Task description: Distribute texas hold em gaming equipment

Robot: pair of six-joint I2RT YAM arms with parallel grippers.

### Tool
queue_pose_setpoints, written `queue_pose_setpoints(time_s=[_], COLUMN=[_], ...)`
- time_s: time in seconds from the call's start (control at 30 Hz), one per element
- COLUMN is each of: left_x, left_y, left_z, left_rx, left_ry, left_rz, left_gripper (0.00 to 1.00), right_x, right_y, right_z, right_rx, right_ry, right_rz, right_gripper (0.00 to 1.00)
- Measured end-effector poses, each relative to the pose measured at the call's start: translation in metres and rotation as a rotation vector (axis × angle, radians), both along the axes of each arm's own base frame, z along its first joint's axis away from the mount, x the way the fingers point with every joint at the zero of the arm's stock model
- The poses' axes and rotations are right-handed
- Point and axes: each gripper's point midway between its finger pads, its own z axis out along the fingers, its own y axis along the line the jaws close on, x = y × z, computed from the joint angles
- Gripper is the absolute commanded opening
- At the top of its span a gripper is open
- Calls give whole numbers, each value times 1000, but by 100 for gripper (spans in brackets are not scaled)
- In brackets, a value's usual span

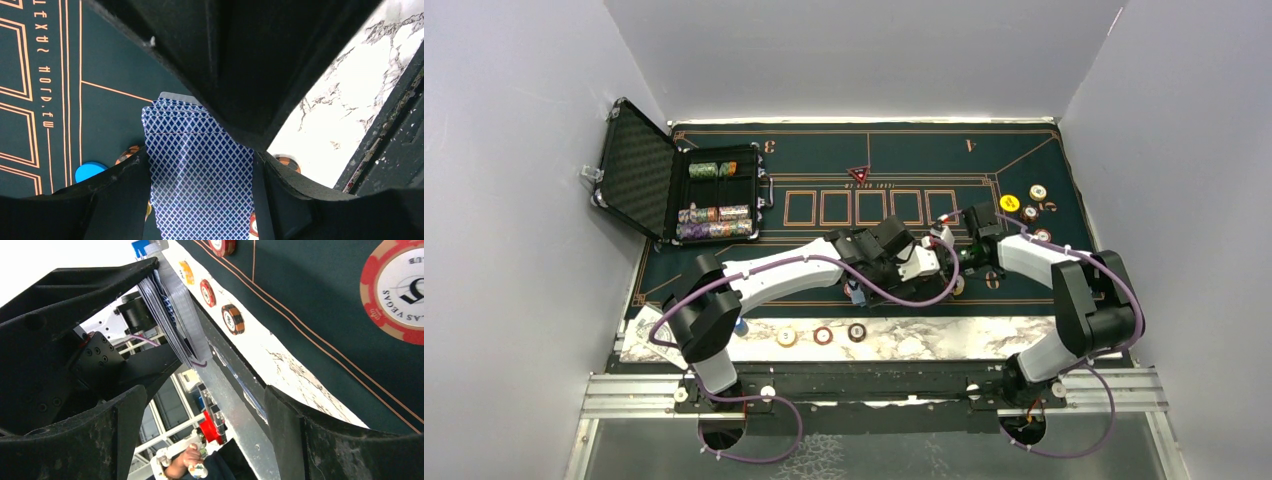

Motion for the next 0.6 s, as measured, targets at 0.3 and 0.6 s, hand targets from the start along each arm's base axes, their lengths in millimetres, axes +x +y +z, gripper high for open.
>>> queue_pose_setpoints(time_s=[0.3, 0.6], left_x=[2, 2], left_y=[1, 0], left_z=[0, 3], left_rx=[-1, -9], left_ry=[1, 1], left_rz=[9, 17], left_gripper=[0, 0], right_x=[13, 11], right_y=[-4, -2], right_z=[3, -1], right_rx=[-36, 31], right_ry=[-34, -67], right_rz=[-63, -66], right_gripper=[86, 80])
